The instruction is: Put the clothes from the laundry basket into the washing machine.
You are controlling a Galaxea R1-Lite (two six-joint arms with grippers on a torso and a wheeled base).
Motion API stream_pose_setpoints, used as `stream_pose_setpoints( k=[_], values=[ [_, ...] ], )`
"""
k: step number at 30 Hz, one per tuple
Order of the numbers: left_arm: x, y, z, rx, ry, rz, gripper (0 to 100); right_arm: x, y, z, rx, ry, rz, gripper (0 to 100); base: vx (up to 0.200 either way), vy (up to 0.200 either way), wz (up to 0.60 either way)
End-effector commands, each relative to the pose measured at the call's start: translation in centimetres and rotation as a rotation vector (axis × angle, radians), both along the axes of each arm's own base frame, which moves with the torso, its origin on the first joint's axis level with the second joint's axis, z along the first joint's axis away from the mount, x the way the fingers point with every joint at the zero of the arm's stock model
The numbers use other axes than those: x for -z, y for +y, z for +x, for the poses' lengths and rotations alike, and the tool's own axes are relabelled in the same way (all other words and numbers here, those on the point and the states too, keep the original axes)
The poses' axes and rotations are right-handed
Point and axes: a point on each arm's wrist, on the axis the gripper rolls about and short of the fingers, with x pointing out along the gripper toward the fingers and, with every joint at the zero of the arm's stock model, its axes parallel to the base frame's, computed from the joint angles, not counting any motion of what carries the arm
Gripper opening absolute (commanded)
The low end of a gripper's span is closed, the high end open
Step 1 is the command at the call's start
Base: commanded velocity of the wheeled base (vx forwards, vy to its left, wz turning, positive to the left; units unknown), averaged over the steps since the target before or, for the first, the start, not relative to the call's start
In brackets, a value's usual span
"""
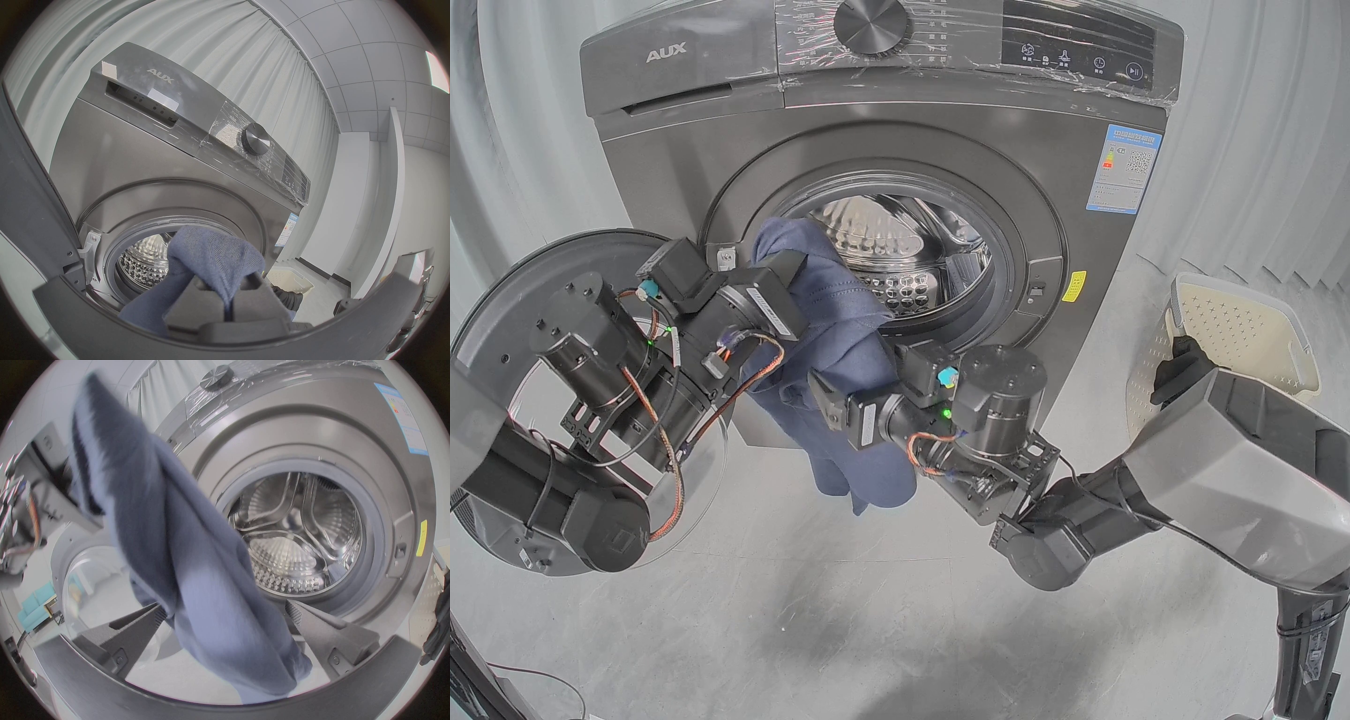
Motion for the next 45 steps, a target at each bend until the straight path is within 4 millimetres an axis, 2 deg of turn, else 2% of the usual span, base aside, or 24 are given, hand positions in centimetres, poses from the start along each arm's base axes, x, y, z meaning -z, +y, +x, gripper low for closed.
stream_pose_setpoints(
  k=[1,2,3,7,13,22,28,33,38,39,45],
  values=[
    [-0.5,0.1,0.1,-0.005,-0.015,-0.01,0,1.8,-1.7,-1.7,-0.004,0.067,-0.07,100,0.0,0.0,0.0],
    [-0.5,0.1,0.1,-0.005,-0.015,-0.01,0,1.8,-1.7,-1.7,-0.004,0.067,-0.07,100,0.0,0.0,0.0],
    [-0.6,0.2,0.1,-0.006,-0.019,-0.012,0,3.2,-3.0,-2.7,-0.008,0.116,-0.12,100,0.0,0.0,0.0],
    [-0.7,0.2,0.1,-0.006,-0.023,-0.014,0,5.0,-5.0,-3.1,-0.001,0.181,-0.182,100,0.0,0.0,0.0],
    [-1.3,0.3,-0.1,-0.006,-0.042,-0.024,0,7.6,-6.1,-2.0,0.038,0.236,-0.229,100,0.0,0.0,0.0],
    [-1.3,0.3,-0.2,-0.005,-0.045,-0.026,0,10.9,-4.7,-0.2,0.037,0.246,-0.238,100,0.0,0.0,0.0],
    [-1.3,0.3,-0.2,-0.005,-0.044,-0.025,0,11.5,-3.5,1.4,0.034,0.225,-0.218,100,0.0,0.0,0.0],
    [-1.3,0.3,-0.2,-0.005,-0.044,-0.025,0,12.8,-2.9,2.7,0.043,0.216,-0.208,100,0.0,0.0,0.0],
    [-1.2,0.3,-0.1,-0.005,-0.044,-0.025,0,12.8,-2.0,3.1,0.036,0.186,-0.183,100,0.0,0.0,0.0],
    [-1.2,0.3,-0.1,-0.005,-0.044,-0.025,0,12.9,-1.9,3.0,0.033,0.189,-0.184,0,0.0,0.0,0.0],
    [-1.2,0.2,-0.1,-0.005,-0.042,-0.024,0,12.1,-1.8,2.6,0.016,0.172,-0.17,0,0.0,0.0,0.0]
  ],
)
